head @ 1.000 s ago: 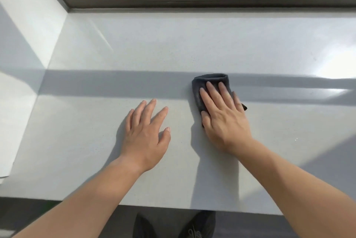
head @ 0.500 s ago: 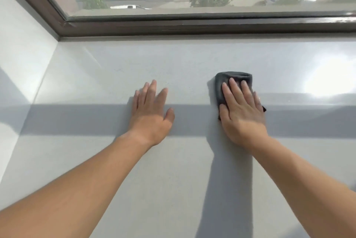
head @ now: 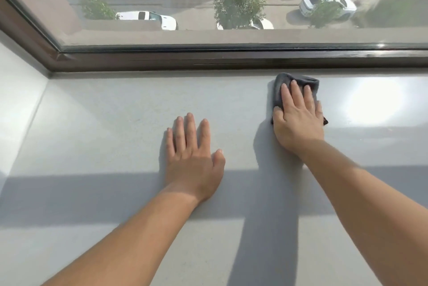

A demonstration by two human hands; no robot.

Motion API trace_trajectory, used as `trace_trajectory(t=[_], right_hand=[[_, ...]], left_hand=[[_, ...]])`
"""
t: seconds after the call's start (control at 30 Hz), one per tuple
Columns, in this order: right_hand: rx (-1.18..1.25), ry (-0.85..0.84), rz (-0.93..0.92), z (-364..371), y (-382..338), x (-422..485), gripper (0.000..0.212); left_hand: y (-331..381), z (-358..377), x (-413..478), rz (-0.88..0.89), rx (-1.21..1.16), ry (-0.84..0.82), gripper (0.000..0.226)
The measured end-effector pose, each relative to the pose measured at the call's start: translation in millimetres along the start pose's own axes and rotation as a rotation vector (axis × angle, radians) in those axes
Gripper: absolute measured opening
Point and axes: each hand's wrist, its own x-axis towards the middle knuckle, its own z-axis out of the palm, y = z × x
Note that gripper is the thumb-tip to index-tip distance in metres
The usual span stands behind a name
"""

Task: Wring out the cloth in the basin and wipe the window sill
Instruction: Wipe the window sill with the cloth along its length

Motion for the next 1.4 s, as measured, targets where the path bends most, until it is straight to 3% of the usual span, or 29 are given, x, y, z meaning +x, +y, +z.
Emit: trace_trajectory(t=[0.07,0.17,0.23,0.4,0.5,0.6,0.7,0.83,0.93,1.0,1.13,1.2,1.3,1.4], right_hand=[[-0.004,0.026,-0.052,8.2,-31.0,0.2,0.063],[-0.086,-0.025,-0.399,21.8,-58.1,-20.7,0.064],[-0.098,-0.045,-0.485,15.1,-48.5,-9.4,0.063],[-0.025,0.036,-0.132,-5.8,13.5,32.3,0.063],[0.007,0.053,-0.017,-3.4,-7.7,28.9,0.062],[-0.005,0.034,-0.2,9.6,-42.5,5.2,0.06],[-0.047,-0.025,-0.381,5.6,-26.1,2.5,0.058],[-0.009,0.032,-0.113,-13.5,33.2,34.1,0.062],[0.01,0.077,0.035,-12.1,28.5,35.2,0.061],[0.016,0.058,-0.016,-4.5,4.3,16.9,0.062],[-0.073,-0.034,-0.375,1.5,12.7,-17.6,0.061],[-0.067,-0.017,-0.315,-8.7,49.0,0.9,0.06],[0.012,0.046,0.001,-22.5,84.2,34.8,0.06],[0.008,0.037,-0.035,-14.2,68.9,17.4,0.061]], left_hand=[[1.3,4.2,0.1,0.003,0.002,0.027,0.073],[0.4,7.1,1.1,0.009,-0.002,0.088,0.075],[-0.1,6.8,1.4,0.015,-0.003,0.081,0.075],[0.0,3.5,-0.5,0.037,-0.026,0.055,0.074],[1.3,4.8,-0.3,0.033,-0.027,0.088,0.074],[0.5,7.8,0.3,0.031,-0.011,0.11,0.073],[-0.8,8.8,0.7,0.044,0.004,0.1,0.074],[-0.7,7.7,-0.9,0.036,0.024,0.098,0.074],[1.7,6.8,-1.1,0.017,0.033,0.091,0.075],[2.7,5.4,-0.9,0.006,0.048,0.056,0.075],[10.3,0.3,-2.5,-0.046,0.033,0.007,0.073],[27.7,-0.1,-13.0,-0.031,0.02,0.05,0.072],[65.6,5.7,-37.9,0.049,-0.017,0.07,0.071],[95.9,20.6,-52.1,0.05,-0.049,0.031,0.071]])
